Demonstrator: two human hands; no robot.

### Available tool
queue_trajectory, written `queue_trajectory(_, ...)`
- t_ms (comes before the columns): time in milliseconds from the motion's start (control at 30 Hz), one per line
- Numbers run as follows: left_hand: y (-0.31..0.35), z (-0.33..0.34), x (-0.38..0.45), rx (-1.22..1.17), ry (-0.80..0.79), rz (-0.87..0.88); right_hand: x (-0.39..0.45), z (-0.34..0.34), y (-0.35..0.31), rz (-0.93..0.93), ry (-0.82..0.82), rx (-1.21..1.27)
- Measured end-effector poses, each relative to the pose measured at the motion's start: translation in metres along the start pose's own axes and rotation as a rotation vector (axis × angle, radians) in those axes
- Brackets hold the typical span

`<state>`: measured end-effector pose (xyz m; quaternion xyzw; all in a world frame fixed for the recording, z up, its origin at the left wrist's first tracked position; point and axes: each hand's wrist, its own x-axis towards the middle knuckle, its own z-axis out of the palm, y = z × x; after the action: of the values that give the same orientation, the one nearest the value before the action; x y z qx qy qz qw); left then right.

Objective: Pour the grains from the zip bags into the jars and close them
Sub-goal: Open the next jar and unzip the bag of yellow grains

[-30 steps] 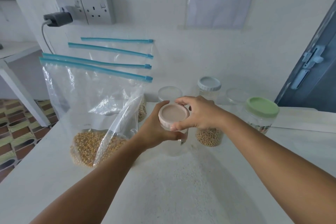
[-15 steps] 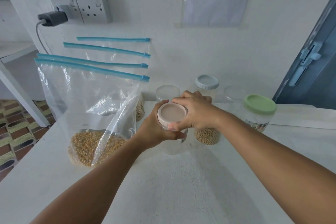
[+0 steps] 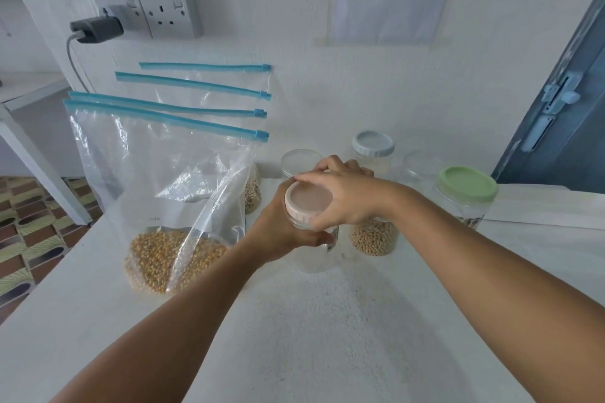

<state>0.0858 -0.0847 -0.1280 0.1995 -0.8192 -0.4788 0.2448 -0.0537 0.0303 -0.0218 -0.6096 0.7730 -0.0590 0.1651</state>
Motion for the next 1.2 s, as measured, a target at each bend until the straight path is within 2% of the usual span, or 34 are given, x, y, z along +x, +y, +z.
queue_trajectory(67, 0.000, 0.001, -0.002, -0.016, 0.017, -0.009, 0.000, -0.005, 0.003, 0.043, -0.010, 0.026)
queue_trajectory(133, -0.002, 0.002, -0.003, -0.016, 0.025, -0.004, 0.000, -0.001, 0.001, 0.104, 0.086, -0.040)
queue_trajectory(200, -0.003, 0.002, -0.003, 0.000, 0.026, 0.007, 0.001, 0.007, -0.004, 0.077, 0.172, -0.155)
queue_trajectory(233, -0.002, 0.002, -0.002, 0.007, 0.030, 0.009, 0.001, 0.008, -0.005, 0.045, 0.172, -0.142)
queue_trajectory(367, -0.003, 0.003, -0.003, -0.011, 0.046, 0.004, -0.001, -0.002, 0.000, 0.028, 0.002, 0.013)
queue_trajectory(533, -0.006, 0.003, -0.002, -0.004, 0.049, 0.010, 0.002, 0.013, -0.005, 0.043, 0.138, -0.168)
queue_trajectory(633, -0.007, 0.003, -0.003, -0.014, 0.049, 0.005, 0.001, 0.006, -0.002, 0.000, 0.025, -0.055)
queue_trajectory(700, -0.007, 0.003, -0.003, -0.007, 0.050, 0.003, -0.001, 0.004, 0.000, 0.018, 0.007, -0.031)
queue_trajectory(867, -0.005, 0.003, -0.004, 0.024, 0.042, 0.018, 0.002, 0.018, -0.007, 0.065, 0.203, -0.179)
queue_trajectory(1067, -0.005, 0.003, -0.002, -0.002, 0.019, -0.017, 0.004, 0.006, -0.002, -0.081, 0.155, -0.042)
queue_trajectory(1200, -0.005, 0.002, -0.002, 0.004, 0.009, -0.038, -0.002, -0.016, 0.003, -0.190, 0.248, 0.164)
